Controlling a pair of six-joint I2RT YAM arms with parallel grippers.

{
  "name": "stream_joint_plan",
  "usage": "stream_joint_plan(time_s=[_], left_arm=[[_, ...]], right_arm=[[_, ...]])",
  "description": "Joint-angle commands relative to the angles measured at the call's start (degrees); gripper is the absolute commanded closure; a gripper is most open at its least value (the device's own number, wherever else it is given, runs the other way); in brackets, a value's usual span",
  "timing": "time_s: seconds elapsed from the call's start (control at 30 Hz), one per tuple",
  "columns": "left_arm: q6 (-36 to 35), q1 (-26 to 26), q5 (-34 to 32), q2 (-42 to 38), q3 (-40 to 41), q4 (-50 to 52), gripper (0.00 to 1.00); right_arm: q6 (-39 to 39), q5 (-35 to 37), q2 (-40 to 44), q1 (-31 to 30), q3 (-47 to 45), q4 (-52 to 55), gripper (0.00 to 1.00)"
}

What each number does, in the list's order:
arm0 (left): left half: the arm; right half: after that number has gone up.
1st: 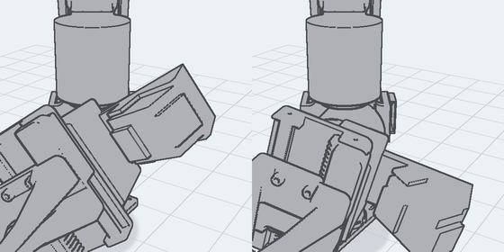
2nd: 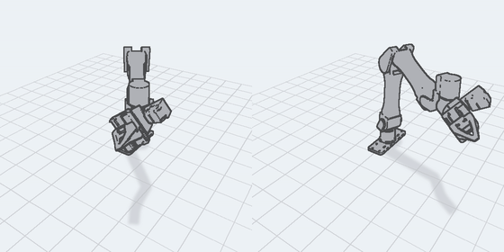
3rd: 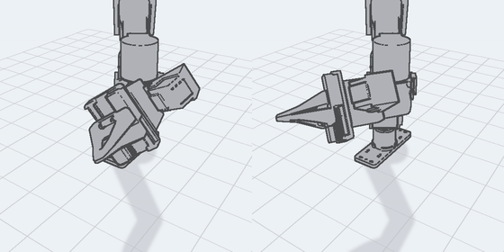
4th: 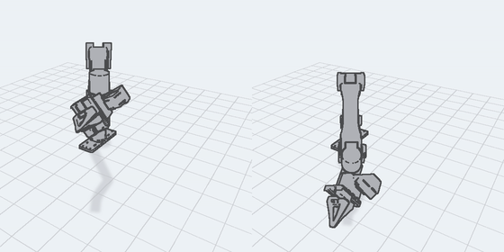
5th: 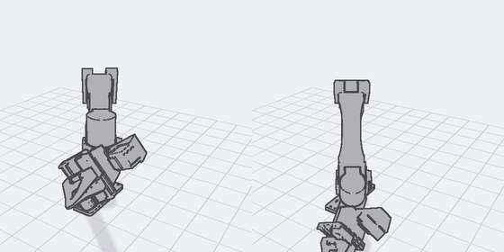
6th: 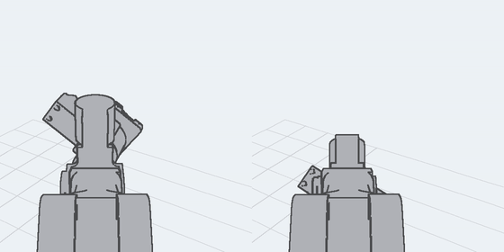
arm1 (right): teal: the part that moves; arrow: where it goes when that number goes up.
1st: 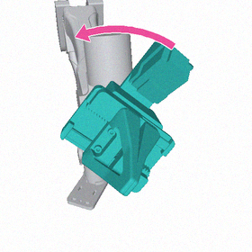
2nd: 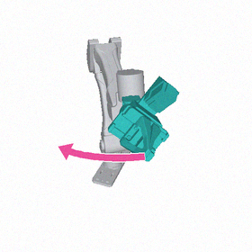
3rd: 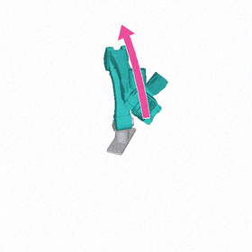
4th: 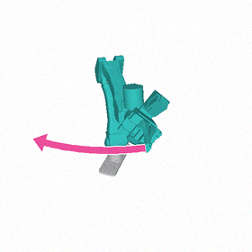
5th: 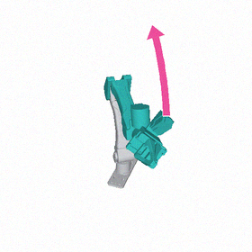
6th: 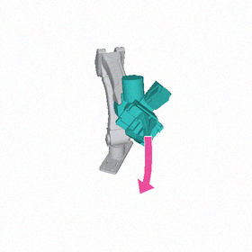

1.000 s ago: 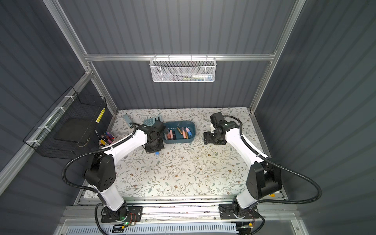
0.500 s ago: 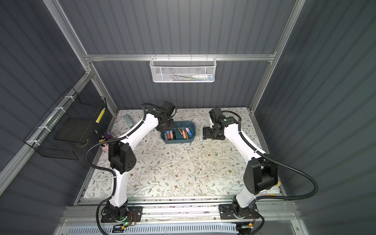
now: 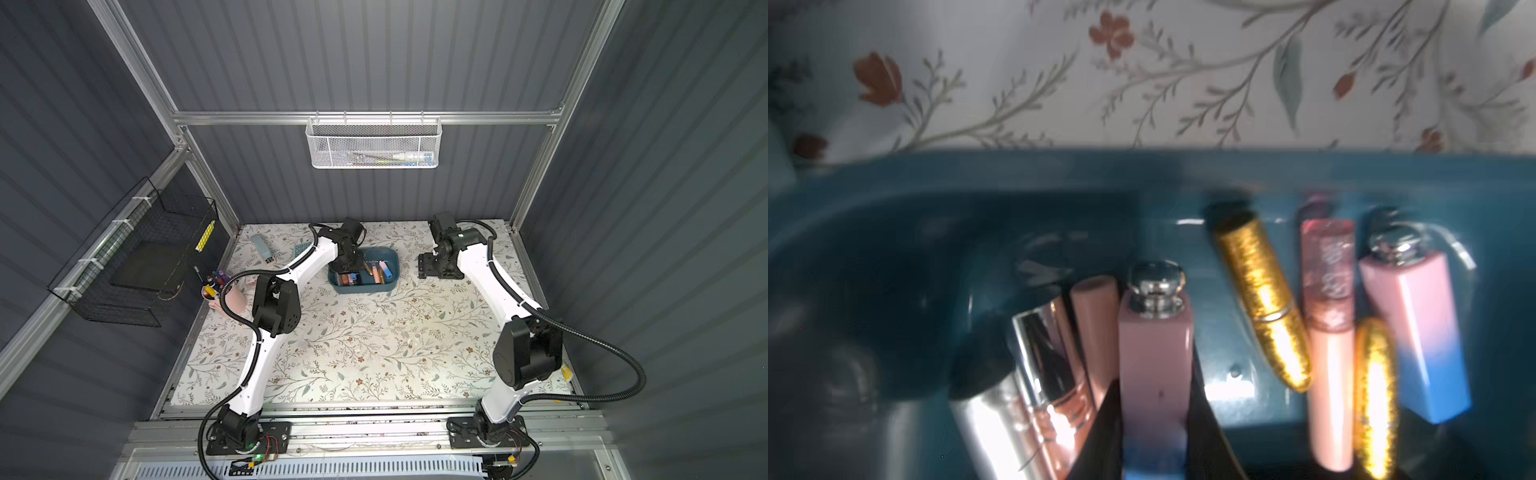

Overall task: Put the lipstick into the storage box
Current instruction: Place the lipstick in the storage box, then reset both arms

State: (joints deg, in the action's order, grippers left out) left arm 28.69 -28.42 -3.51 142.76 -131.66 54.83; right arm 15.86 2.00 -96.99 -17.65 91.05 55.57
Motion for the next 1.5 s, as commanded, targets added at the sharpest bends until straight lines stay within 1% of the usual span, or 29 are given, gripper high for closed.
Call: stream_joint_plan(time_s=[0.0,0.03,0.13,0.3,0.37,0.47,0.63,0.7,0.77,0.9,1.03,1.07,1.1,1.13,1.17,1.23,1.27,1.37,1.47], left_arm=[[0.4,-0.2,2.8,0.8,-0.3,-2.5,0.80],[0.7,-0.2,3.1,1.0,-0.1,-2.9,0.79],[1.3,-0.2,3.5,1.5,-0.3,-3.0,0.69],[1.0,-0.3,4.1,0.8,0.1,-3.1,0.46],[0.9,-0.4,3.3,-0.1,-0.2,-2.6,0.26],[0.9,-0.4,1.9,-2.7,0.4,-2.1,0.00],[-0.8,-0.5,-2.0,-11.5,4.6,-4.1,0.00],[-1.7,-0.5,-4.9,-16.2,8.2,-5.7,0.00],[-3.0,-0.4,-8.7,-22.5,13.9,-8.6,0.00],[-3.5,0.9,-18.8,-35.6,29.8,-15.2,0.00],[-2.5,6.7,-26.6,-49.7,49.3,-25.3,0.00],[-3.1,7.9,-28.7,-53.2,55.3,-28.4,0.00],[-3.9,8.5,-30.6,-55.9,58.8,-30.6,0.00],[-4.4,8.7,-34.5,-58.4,62.1,-31.9,0.00],[-6.7,8.7,-38.9,-60.2,65.3,-34.4,0.00],[-12.4,8.8,-42.7,-63.4,72.4,-41.9,0.00],[-14.0,8.9,-44.0,-64.2,75.0,-44.8,0.00],[-18.2,9.3,-46.8,-63.7,81.0,-51.5,0.00],[-20.7,9.6,-47.0,-61.6,86.3,-59.2,0.00]], right_arm=[[-0.9,1.4,-1.1,0.4,1.2,3.5,0.18],[-1.0,1.3,-1.3,0.5,1.2,3.6,0.18],[-1.2,1.2,-1.6,0.5,1.4,4.1,0.18],[-1.4,1.0,-1.5,0.7,1.4,4.4,0.18],[-1.6,0.8,-1.2,0.7,0.8,4.1,0.18],[-1.6,0.1,0.7,0.7,-1.3,2.1,0.17],[-1.5,-1.6,2.7,0.8,-4.1,-1.1,0.15],[-1.0,-1.5,3.2,0.8,-5.0,-2.2,0.13],[-0.2,-1.5,4.1,0.9,-6.3,-3.9,0.11],[1.4,-2.0,7.1,1.2,-9.7,-7.9,0.08],[2.0,-3.1,12.0,1.9,-14.6,-12.4,0.07],[2.1,-2.7,13.6,2.0,-16.5,-13.9,0.06],[2.2,-2.1,15.2,2.1,-18.3,-15.5,0.06],[2.2,-1.1,17.1,2.3,-20.5,-17.3,0.06],[1.8,0.0,19.1,2.5,-23.5,-19.8,0.05],[1.3,2.7,22.5,2.9,-28.0,-23.9,0.05],[0.5,4.1,23.7,3.1,-30.4,-26.1,0.05],[-3.0,7.3,29.7,3.1,-40.6,-37.6,0.04],[-4.5,11.2,35.0,3.3,-48.6,-45.9,0.03]])
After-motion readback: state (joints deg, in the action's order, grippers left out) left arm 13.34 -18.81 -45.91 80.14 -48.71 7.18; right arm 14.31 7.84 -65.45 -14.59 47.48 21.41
